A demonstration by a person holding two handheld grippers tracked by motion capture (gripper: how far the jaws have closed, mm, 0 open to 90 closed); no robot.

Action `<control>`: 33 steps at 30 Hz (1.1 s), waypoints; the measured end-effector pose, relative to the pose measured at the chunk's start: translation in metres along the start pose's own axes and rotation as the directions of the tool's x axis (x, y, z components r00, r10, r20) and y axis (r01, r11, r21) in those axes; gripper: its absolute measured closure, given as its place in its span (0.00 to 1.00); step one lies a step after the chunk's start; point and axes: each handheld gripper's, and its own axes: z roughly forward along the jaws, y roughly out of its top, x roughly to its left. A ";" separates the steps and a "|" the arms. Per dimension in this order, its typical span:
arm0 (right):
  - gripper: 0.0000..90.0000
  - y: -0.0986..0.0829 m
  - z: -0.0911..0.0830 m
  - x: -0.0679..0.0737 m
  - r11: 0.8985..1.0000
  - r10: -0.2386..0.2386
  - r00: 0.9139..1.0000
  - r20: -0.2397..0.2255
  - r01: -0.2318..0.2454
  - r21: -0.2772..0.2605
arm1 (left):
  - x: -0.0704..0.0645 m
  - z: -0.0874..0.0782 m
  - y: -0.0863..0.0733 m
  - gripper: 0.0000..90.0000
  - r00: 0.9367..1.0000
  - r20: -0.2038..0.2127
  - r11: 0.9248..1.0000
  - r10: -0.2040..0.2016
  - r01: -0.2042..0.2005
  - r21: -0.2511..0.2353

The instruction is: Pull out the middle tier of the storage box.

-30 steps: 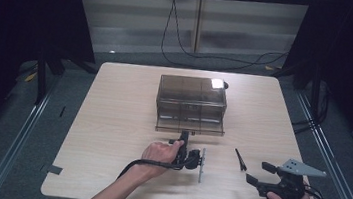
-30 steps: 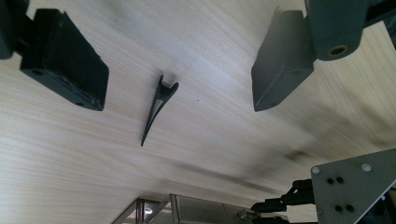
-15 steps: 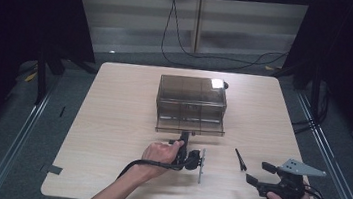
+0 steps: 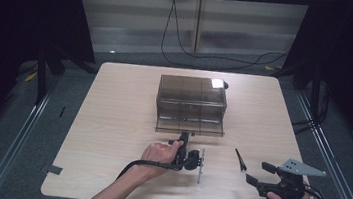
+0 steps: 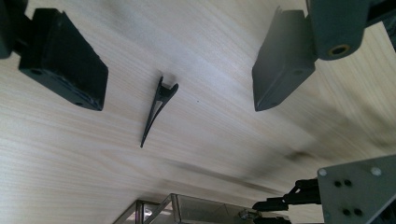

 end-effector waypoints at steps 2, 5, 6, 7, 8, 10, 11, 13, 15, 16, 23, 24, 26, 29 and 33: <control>0.20 0.000 0.000 0.000 1.000 0.000 1.000 0.001 0.000 0.002 | 0.001 -0.001 -0.001 0.84 1.000 0.020 1.000 -0.019 0.019 -0.005; 0.20 0.000 0.000 0.000 1.000 0.000 1.000 0.000 0.000 0.003 | 0.002 -0.001 -0.001 0.81 0.999 0.016 0.999 -0.043 0.043 -0.028; 0.20 0.000 0.000 0.000 1.000 0.001 1.000 0.000 -0.001 0.004 | 0.002 -0.002 -0.001 0.80 0.998 0.023 0.998 -0.051 0.051 -0.026; 0.20 0.000 0.000 0.000 1.000 0.002 1.000 0.000 -0.002 0.005 | 0.003 -0.002 -0.002 0.79 0.998 0.022 0.997 -0.063 0.064 -0.034; 0.20 0.000 0.000 0.000 1.000 0.001 1.000 0.000 -0.001 0.004 | 0.003 -0.003 -0.002 0.78 0.996 0.028 0.996 -0.081 0.082 -0.037; 0.20 0.000 0.000 0.000 1.000 0.001 1.000 -0.001 -0.001 0.004 | 0.006 -0.004 -0.003 0.76 0.992 0.047 0.992 -0.116 0.118 -0.049; 0.20 0.000 0.000 0.000 1.000 0.001 1.000 -0.001 -0.001 0.005 | 0.007 -0.005 -0.003 0.76 0.991 0.051 0.991 -0.122 0.124 -0.044; 0.20 0.000 0.000 0.000 1.000 0.002 1.000 -0.003 -0.002 0.005 | 0.012 -0.006 -0.006 0.74 0.985 0.057 0.985 -0.161 0.164 -0.062; 0.20 0.000 0.000 0.000 1.000 0.001 1.000 -0.004 -0.001 0.006 | 0.016 -0.006 -0.009 0.74 0.975 0.080 0.975 -0.208 0.213 -0.069; 0.20 0.000 0.000 0.000 1.000 0.001 1.000 -0.003 -0.001 0.006 | 0.017 -0.007 -0.011 0.73 0.968 0.092 0.968 -0.234 0.241 -0.071; 0.20 0.000 0.000 0.000 1.000 0.001 1.000 -0.005 -0.001 0.006 | 0.039 -0.009 -0.029 0.66 0.823 0.288 0.844 -0.489 0.530 -0.082; 0.20 0.000 0.000 0.000 1.000 0.001 1.000 -0.004 -0.001 0.005 | 0.042 -0.009 -0.033 0.66 0.787 0.324 0.815 -0.525 0.575 -0.076; 0.20 0.000 0.000 0.000 1.000 0.002 1.000 -0.005 -0.002 0.005 | 0.048 -0.007 -0.040 0.66 0.735 0.357 0.772 -0.576 0.633 -0.058; 0.21 0.000 0.000 0.000 1.000 0.000 1.000 -0.004 0.000 0.003 | 0.054 -0.007 -0.049 0.64 0.661 0.407 0.710 -0.631 0.703 -0.040; 0.21 0.000 0.000 0.000 1.000 0.004 1.000 -0.003 -0.004 0.006 | 0.058 -0.006 -0.061 0.59 0.562 0.475 0.632 -0.678 0.775 -0.015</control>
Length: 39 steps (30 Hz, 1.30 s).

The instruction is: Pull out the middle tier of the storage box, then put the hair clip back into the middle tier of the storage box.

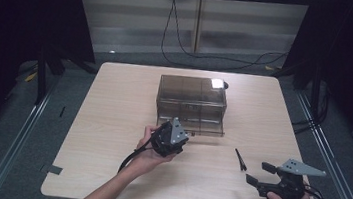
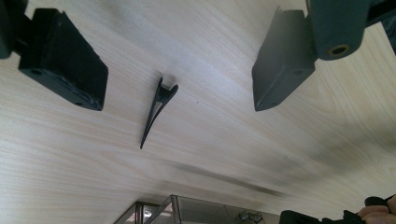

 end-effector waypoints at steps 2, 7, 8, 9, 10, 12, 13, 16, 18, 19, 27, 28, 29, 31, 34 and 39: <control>0.20 0.000 0.001 0.000 1.000 0.001 1.000 -0.005 -0.001 0.001 | 0.003 -0.002 -0.002 0.55 1.000 0.013 1.000 -0.022 0.022 -0.005; 0.20 0.001 0.001 -0.001 1.000 -0.001 1.000 -0.004 0.001 0.000 | 0.008 -0.008 -0.009 0.50 0.995 0.079 0.998 -0.060 0.061 -0.016; 0.20 0.001 0.001 -0.001 1.000 -0.001 1.000 -0.002 0.001 0.001 | 0.008 -0.009 -0.011 0.49 0.995 0.081 0.998 -0.061 0.063 -0.024; 0.20 0.001 0.001 -0.001 1.000 0.001 1.000 0.000 -0.001 0.001 | 0.008 -0.011 -0.012 0.46 0.994 0.086 0.997 -0.066 0.068 -0.024; 0.20 0.001 0.002 -0.001 1.000 0.004 1.000 -0.003 -0.004 0.001 | 0.009 -0.012 -0.014 0.44 0.994 0.085 0.997 -0.070 0.072 -0.026; 0.20 0.001 0.002 -0.001 1.000 0.001 1.000 -0.005 -0.001 0.015 | 0.010 -0.016 -0.018 0.39 0.992 0.080 0.995 -0.095 0.098 -0.034; 0.20 0.001 0.003 -0.001 1.000 0.003 1.000 -0.006 -0.002 0.015 | 0.012 -0.018 -0.020 0.36 0.993 0.078 0.995 -0.087 0.090 -0.032; 0.21 0.001 0.003 -0.002 1.000 0.006 1.000 -0.005 -0.006 0.021 | 0.010 -0.021 -0.025 0.31 0.990 0.060 0.991 -0.126 0.128 -0.035; 0.23 0.002 0.004 -0.002 1.000 0.006 1.000 -0.009 -0.006 0.026 | 0.008 -0.024 -0.027 0.28 0.991 0.048 0.991 -0.126 0.128 -0.042; 0.23 0.002 0.004 -0.002 1.000 0.005 1.000 0.000 -0.005 0.025 | 0.008 -0.027 -0.029 0.27 0.992 0.054 0.993 -0.114 0.116 -0.035; 0.29 0.003 0.004 -0.004 0.999 0.001 1.000 -0.007 -0.001 0.045 | 0.012 -0.037 -0.039 0.10 0.986 0.074 0.987 -0.152 0.156 -0.047; 0.29 0.003 0.005 -0.004 0.998 -0.012 1.000 -0.008 0.013 0.054 | 0.013 -0.038 -0.039 0.10 0.985 0.071 0.985 -0.160 0.164 -0.048; 0.29 0.003 0.006 -0.004 0.998 -0.014 1.000 -0.004 0.014 0.061 | 0.014 -0.039 -0.040 0.09 0.986 0.072 0.987 -0.153 0.156 -0.041; 0.29 0.004 0.007 -0.004 0.998 -0.011 1.000 -0.008 0.012 0.061 | 0.014 -0.041 -0.042 0.06 0.983 0.082 0.985 -0.163 0.167 -0.046; 0.32 0.005 0.007 -0.006 0.998 -0.012 1.000 -0.012 0.012 0.060 | 0.012 -0.044 -0.045 0.05 0.981 0.095 0.984 -0.169 0.174 -0.045; 0.37 0.005 0.012 -0.008 0.996 0.000 0.999 -0.037 0.003 0.088 | 0.014 -0.047 -0.053 0.08 0.983 0.085 0.986 -0.163 0.164 -0.010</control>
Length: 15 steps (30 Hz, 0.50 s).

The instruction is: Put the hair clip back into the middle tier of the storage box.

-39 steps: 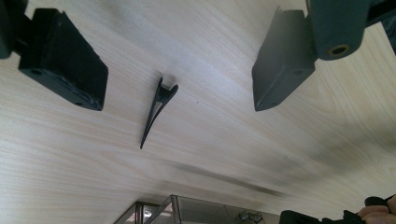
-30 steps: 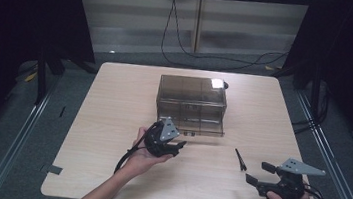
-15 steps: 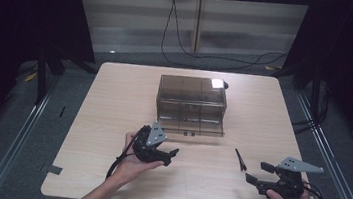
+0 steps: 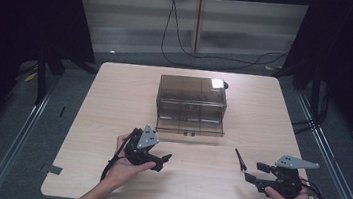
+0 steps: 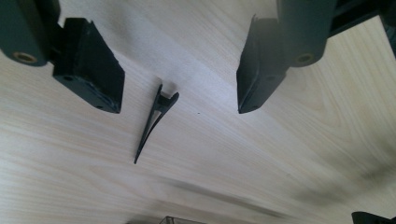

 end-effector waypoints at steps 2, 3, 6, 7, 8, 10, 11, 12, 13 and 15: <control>0.40 0.001 0.001 -0.001 1.000 0.002 1.000 -0.010 -0.002 0.009 | 0.000 -0.001 -0.002 0.08 1.000 -0.008 1.000 -0.003 0.003 0.002; 0.41 0.002 0.001 -0.002 1.000 0.005 1.000 -0.015 -0.005 0.014 | 0.000 -0.002 -0.004 0.08 1.000 -0.005 1.000 0.002 -0.002 0.006; 0.49 0.004 0.000 -0.001 0.999 0.017 0.999 -0.042 -0.015 0.051 | -0.002 -0.007 -0.010 0.12 1.000 -0.012 1.000 0.002 -0.002 0.012; 0.49 0.005 0.000 -0.001 0.998 0.022 0.999 -0.045 -0.019 0.057 | -0.003 -0.008 -0.011 0.12 1.000 -0.009 1.000 0.001 -0.001 0.006; 0.49 0.005 0.000 0.000 0.998 0.020 0.999 -0.049 -0.016 0.067 | -0.003 -0.010 -0.013 0.11 1.000 -0.009 1.000 0.000 0.000 0.010; 0.47 0.008 0.002 0.000 0.996 0.028 0.998 -0.052 -0.024 0.082 | -0.004 -0.014 -0.015 0.11 1.000 -0.011 1.000 0.003 -0.003 0.010; 0.46 0.009 0.003 0.000 0.996 0.031 0.999 -0.044 -0.027 0.088 | -0.004 -0.017 -0.015 0.11 1.000 -0.012 1.000 -0.007 0.007 -0.003; 0.46 0.011 0.005 -0.001 0.995 0.023 0.999 -0.046 -0.019 0.094 | -0.004 -0.020 -0.016 0.11 1.000 -0.005 1.000 -0.018 0.018 -0.010; 0.43 0.013 0.006 -0.002 0.995 0.018 0.999 -0.050 -0.013 0.099 | -0.004 -0.022 -0.016 0.11 1.000 -0.007 1.000 -0.012 0.012 -0.006; 0.39 0.017 0.007 -0.001 0.994 0.027 0.999 -0.038 -0.023 0.106 | -0.005 -0.027 -0.018 0.13 0.999 -0.044 1.000 -0.013 0.013 -0.016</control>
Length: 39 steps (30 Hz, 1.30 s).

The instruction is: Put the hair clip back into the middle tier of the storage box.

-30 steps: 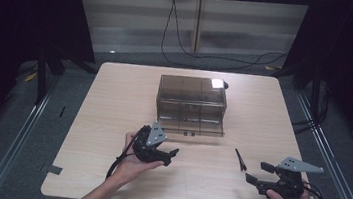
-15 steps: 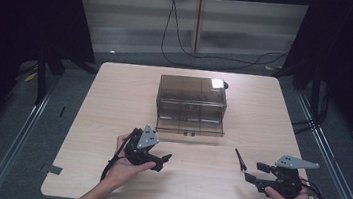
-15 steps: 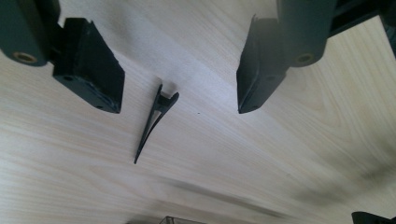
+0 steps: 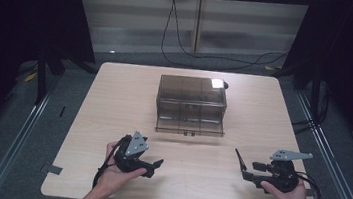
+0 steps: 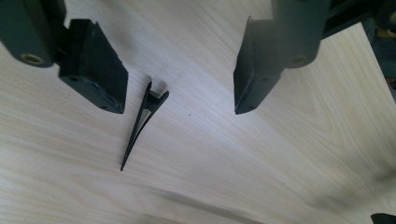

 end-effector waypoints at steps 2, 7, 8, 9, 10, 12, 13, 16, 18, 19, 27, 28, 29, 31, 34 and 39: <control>0.41 0.003 -0.001 0.000 1.000 -0.001 1.000 0.003 0.001 0.024 | 0.001 -0.003 -0.002 0.12 1.000 0.016 1.000 -0.014 0.014 -0.003; 0.45 0.009 0.003 -0.006 0.996 0.008 1.000 0.000 -0.008 0.088 | 0.000 -0.009 -0.009 0.10 1.000 0.011 1.000 -0.008 0.008 -0.015; 0.46 0.010 0.005 -0.007 0.995 0.007 1.000 -0.002 -0.006 0.097 | -0.001 -0.009 -0.011 0.09 1.000 0.012 1.000 -0.011 0.011 -0.017; 0.46 0.011 0.005 -0.008 0.995 0.006 1.000 -0.001 -0.006 0.104 | -0.001 -0.011 -0.013 0.08 1.000 0.020 1.000 -0.010 0.010 -0.014; 0.46 0.014 0.006 -0.009 0.993 0.003 1.000 0.003 -0.003 0.115 | 0.000 -0.011 -0.014 0.06 0.999 0.027 1.000 -0.016 0.016 -0.014; 0.45 0.018 0.007 -0.010 0.992 0.002 1.000 0.013 -0.003 0.123 | 0.000 -0.012 -0.016 0.07 0.999 0.027 0.999 -0.031 0.032 -0.015; 0.46 0.021 0.008 -0.011 0.992 0.002 1.000 0.010 -0.003 0.123 | 0.000 -0.013 -0.017 0.07 0.999 0.034 0.999 -0.035 0.035 -0.013; 0.47 0.031 0.008 -0.012 0.989 -0.014 0.999 0.033 0.009 0.147 | -0.002 -0.015 -0.019 0.08 1.000 0.017 1.000 -0.012 0.012 -0.002; 0.47 0.038 0.011 -0.012 0.983 -0.019 0.999 0.047 0.010 0.181 | -0.003 -0.015 -0.020 0.09 0.999 0.032 1.000 0.002 -0.002 0.002; 0.49 0.041 0.013 -0.013 0.979 -0.024 0.998 0.051 0.013 0.202 | -0.003 -0.015 -0.020 0.09 0.999 0.035 1.000 0.006 -0.006 0.001; 0.60 0.055 0.026 -0.011 0.945 -0.015 1.000 0.006 0.012 0.326 | -0.001 -0.014 -0.023 0.09 0.999 0.036 1.000 0.003 -0.003 0.001; 0.61 0.056 0.029 -0.010 0.942 -0.007 1.000 0.001 0.006 0.337 | -0.001 -0.014 -0.023 0.09 0.999 0.035 1.000 0.007 -0.007 -0.001; 0.62 0.057 0.030 -0.011 0.939 -0.006 1.000 0.001 0.006 0.343 | -0.001 -0.015 -0.023 0.09 0.999 0.035 1.000 0.012 -0.012 0.000; 0.64 0.059 0.032 -0.011 0.932 -0.009 1.000 0.000 0.008 0.362 | -0.002 -0.013 -0.023 0.09 0.999 0.035 1.000 0.018 -0.017 -0.002; 0.66 0.061 0.034 -0.012 0.924 -0.016 1.000 0.002 0.014 0.383 | -0.002 -0.011 -0.024 0.09 0.999 0.040 1.000 0.022 -0.022 0.006; 0.70 0.068 0.038 -0.017 0.901 -0.016 1.000 0.020 0.006 0.433 | -0.003 -0.011 -0.024 0.09 0.999 0.042 1.000 0.022 -0.023 0.005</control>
